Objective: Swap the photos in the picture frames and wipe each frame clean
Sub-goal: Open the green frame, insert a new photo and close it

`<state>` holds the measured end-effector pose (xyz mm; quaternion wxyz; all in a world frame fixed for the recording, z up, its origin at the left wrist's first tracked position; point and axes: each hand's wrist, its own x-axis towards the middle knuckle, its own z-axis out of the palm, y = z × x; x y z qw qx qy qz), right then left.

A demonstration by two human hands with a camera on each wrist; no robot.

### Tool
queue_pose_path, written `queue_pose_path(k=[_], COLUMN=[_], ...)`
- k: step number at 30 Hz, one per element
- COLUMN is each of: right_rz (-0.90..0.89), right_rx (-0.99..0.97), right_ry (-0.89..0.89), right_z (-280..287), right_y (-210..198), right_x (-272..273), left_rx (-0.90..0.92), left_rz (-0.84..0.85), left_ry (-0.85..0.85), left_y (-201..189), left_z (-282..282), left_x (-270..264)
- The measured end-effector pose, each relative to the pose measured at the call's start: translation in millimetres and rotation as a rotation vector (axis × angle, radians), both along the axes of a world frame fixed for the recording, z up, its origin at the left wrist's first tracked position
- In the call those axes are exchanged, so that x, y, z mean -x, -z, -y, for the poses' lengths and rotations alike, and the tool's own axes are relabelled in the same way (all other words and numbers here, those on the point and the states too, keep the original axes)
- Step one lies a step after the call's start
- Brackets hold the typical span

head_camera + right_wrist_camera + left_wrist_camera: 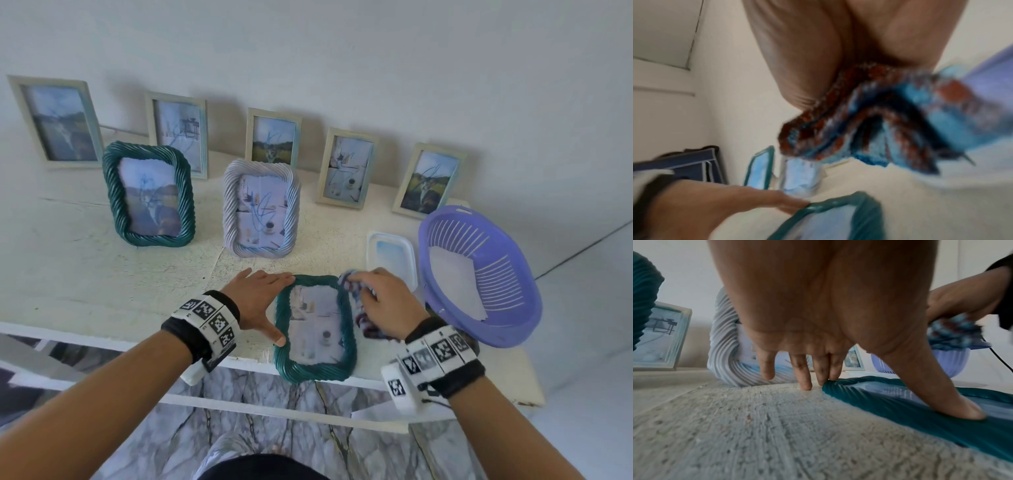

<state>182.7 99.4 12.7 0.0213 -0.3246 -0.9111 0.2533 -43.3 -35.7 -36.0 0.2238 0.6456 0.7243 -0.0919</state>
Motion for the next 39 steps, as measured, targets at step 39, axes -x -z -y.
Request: queue_pose_path(k=[39], right_rz=[-0.507], right_rx=[0.764], right_ry=[0.566], right_z=[51], right_y=[44], right_x=[-6], left_rx=[-0.373], left_rz=[0.628], left_ry=[-0.624], left_y=[-2], left_z=[39], left_x=[-73])
